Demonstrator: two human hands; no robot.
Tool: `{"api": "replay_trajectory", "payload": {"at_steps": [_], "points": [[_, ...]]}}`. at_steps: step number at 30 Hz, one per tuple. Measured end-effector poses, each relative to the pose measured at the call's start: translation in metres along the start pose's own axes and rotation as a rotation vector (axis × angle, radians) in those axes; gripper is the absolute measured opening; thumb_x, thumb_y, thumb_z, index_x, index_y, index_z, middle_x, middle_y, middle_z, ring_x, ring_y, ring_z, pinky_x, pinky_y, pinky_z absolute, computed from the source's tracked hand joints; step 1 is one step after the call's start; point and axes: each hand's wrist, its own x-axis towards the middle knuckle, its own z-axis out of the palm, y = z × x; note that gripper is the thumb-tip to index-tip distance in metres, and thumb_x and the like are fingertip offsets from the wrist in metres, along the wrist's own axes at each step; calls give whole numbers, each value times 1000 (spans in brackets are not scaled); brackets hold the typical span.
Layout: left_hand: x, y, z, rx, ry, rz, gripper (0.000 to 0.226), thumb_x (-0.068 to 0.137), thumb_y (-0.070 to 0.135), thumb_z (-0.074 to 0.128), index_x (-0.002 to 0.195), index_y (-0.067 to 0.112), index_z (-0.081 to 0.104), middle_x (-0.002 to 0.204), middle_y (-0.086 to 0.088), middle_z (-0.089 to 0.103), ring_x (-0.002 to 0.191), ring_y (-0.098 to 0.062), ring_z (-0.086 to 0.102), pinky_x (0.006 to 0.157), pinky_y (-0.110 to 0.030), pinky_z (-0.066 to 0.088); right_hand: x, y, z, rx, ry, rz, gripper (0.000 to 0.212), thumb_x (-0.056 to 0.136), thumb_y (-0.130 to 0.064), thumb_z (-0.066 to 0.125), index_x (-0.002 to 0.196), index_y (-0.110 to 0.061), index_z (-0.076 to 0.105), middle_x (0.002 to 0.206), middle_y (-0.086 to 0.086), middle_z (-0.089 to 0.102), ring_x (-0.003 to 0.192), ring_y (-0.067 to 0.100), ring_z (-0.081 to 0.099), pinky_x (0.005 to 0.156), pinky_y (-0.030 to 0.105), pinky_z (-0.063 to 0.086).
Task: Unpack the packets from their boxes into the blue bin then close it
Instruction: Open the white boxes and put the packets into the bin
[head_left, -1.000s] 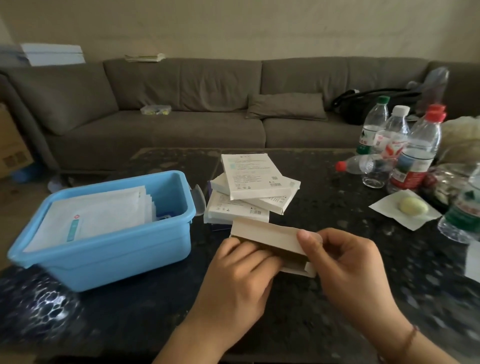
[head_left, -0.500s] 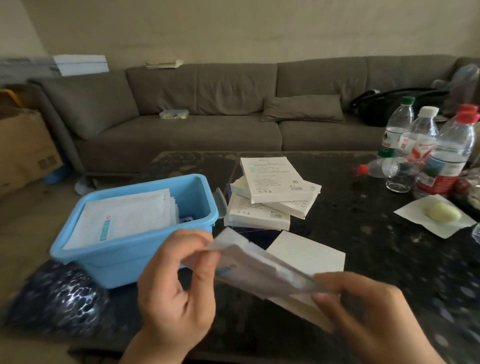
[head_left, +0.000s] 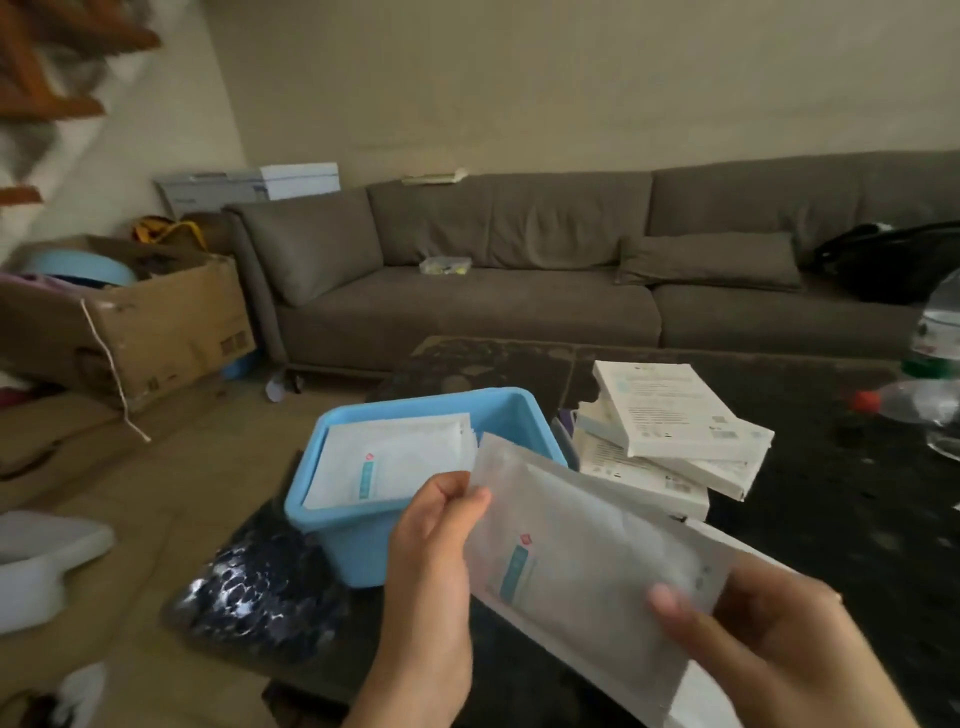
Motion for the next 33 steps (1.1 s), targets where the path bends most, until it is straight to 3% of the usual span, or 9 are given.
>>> {"api": "replay_trajectory", "payload": {"at_steps": [2, 5, 11, 13, 16, 22, 24, 28, 33], "points": [[1, 10, -9, 47, -33, -20, 39, 63, 54, 67, 98, 36, 67, 108, 2, 71, 108, -23, 65, 97, -52, 52, 21, -10, 3, 13, -5, 89, 17, 72, -33, 73, 87, -25, 74, 73, -14, 76, 68, 1, 71, 61, 15, 55], [8, 27, -30, 40, -74, -79, 52, 63, 50, 69, 112, 33, 62, 114, -5, 71, 109, -28, 67, 95, -58, 52, 40, -22, 2, -67, -145, 175, 8, 84, -24, 68, 91, -24, 71, 75, -12, 76, 70, 7, 73, 61, 20, 57], [24, 48, -60, -120, -66, -145, 21, 86, 32, 62, 105, 25, 70, 102, -12, 75, 100, -34, 71, 88, -54, 55, 87, -45, 21, 104, -221, 200, 25, 86, -27, 66, 111, -27, 64, 96, -5, 77, 87, 15, 75, 79, 39, 61], [43, 55, -67, 21, 160, 22, 13, 93, 25, 61, 87, 26, 72, 89, -1, 76, 89, -22, 73, 78, -43, 58, 117, -54, 36, 169, -146, 214, 26, 88, -28, 67, 113, -25, 65, 100, -5, 76, 90, 16, 74, 84, 42, 60], [72, 66, -81, 266, 388, 258, 12, 95, 17, 59, 88, 23, 66, 90, 0, 71, 84, -14, 66, 70, -29, 51, 162, -57, 65, 158, -98, 208, 32, 92, -27, 66, 123, -19, 63, 112, 2, 71, 98, 21, 70, 86, 43, 59], [105, 52, -103, 890, 277, 369, 9, 97, 25, 57, 103, 31, 59, 97, 15, 61, 89, -3, 60, 59, -14, 40, 199, -50, 106, 30, -140, 233, 33, 94, -21, 63, 125, -11, 57, 116, 7, 66, 97, 22, 65, 66, 27, 59], [109, 46, -106, 1015, 160, 374, 18, 98, 30, 54, 116, 31, 56, 111, 12, 57, 95, -4, 57, 65, -14, 42, 201, -49, 108, -77, -126, 191, 36, 94, -22, 63, 127, -12, 54, 118, 6, 64, 96, 19, 63, 62, 23, 56], [119, 45, -105, 1194, -42, 388, 40, 96, 41, 54, 135, 31, 49, 140, 15, 45, 126, -8, 45, 100, -28, 43, 199, -50, 103, -430, -154, 52, 53, 94, -33, 61, 140, -20, 38, 123, 5, 57, 100, 18, 60, 76, 27, 58], [127, 55, -95, 1520, -125, 404, 54, 97, 53, 45, 146, 33, 35, 151, 12, 35, 138, -15, 31, 116, -45, 25, 198, -47, 100, -745, -156, -61, 56, 98, -42, 50, 145, -19, 32, 133, 7, 57, 112, 23, 60, 94, 33, 51]]}}
